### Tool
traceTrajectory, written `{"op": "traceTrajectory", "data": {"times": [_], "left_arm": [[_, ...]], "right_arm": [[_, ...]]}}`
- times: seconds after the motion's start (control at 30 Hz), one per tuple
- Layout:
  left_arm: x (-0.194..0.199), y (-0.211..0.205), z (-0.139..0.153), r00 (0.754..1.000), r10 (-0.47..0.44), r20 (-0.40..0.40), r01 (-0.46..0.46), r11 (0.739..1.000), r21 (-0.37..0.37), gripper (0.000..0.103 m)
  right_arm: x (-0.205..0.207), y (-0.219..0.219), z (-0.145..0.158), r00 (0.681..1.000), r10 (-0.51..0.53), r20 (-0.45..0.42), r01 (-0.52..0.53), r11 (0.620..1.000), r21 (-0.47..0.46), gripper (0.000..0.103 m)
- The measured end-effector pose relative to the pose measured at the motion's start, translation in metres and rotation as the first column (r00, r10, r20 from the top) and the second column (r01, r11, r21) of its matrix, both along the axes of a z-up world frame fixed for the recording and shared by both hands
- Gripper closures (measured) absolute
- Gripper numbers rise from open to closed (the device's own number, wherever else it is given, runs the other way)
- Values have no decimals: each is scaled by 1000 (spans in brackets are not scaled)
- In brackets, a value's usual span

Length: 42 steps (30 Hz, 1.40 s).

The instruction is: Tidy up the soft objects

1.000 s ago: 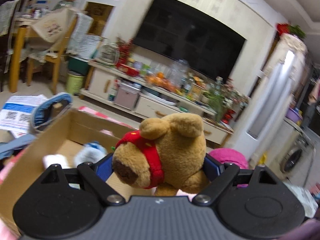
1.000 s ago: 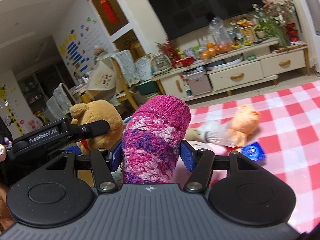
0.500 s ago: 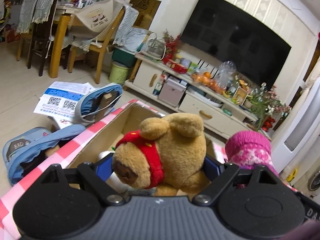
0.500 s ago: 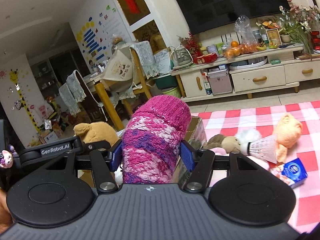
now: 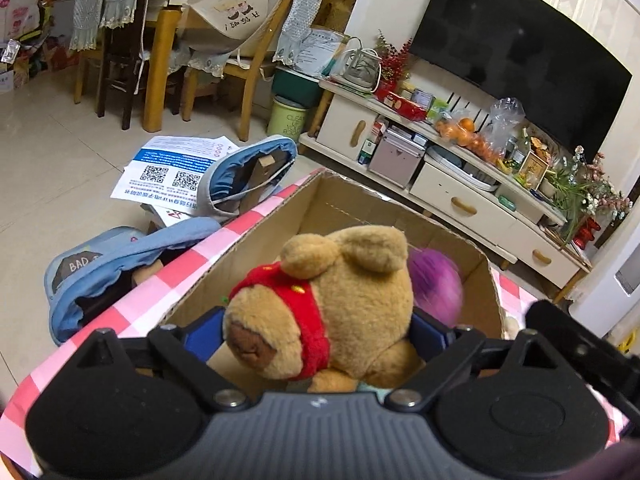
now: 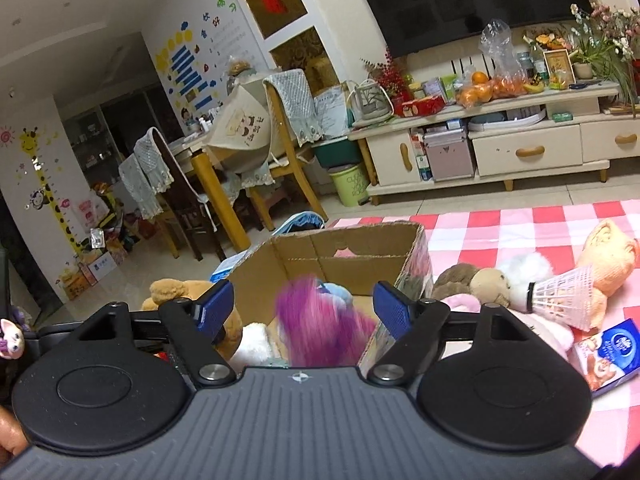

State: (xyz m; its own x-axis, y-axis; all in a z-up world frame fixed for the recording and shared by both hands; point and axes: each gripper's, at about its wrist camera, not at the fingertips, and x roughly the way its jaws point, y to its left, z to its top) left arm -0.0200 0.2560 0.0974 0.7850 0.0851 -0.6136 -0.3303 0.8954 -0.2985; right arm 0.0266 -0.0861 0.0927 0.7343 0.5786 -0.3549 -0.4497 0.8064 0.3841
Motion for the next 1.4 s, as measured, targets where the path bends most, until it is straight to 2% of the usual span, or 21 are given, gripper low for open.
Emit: {"op": "traceTrajectory", "data": {"times": [0.2, 0.33, 0.63, 1.07, 1.4], "left_arm": [[-4, -5, 7, 1000, 8, 23, -9, 999, 35, 6], [-3, -5, 7, 1000, 11, 25, -11, 1000, 26, 6], [-1, -17, 8, 999, -24, 34, 22, 998, 53, 6], [-1, -47, 12, 995, -94, 41, 91, 992, 82, 5], [2, -77, 12, 987, -154, 36, 149, 981, 123, 3]], "right_arm": [[-33, -22, 11, 999, -41, 35, 41, 999, -7, 3], [-59, -38, 15, 996, -74, 52, 75, 997, -25, 3], [-95, -62, 21, 989, -122, 81, 129, 988, -84, 2], [-73, -43, 21, 982, -161, 100, 173, 976, -135, 2], [-71, -49, 17, 977, -195, 90, 206, 969, -135, 2]]}}
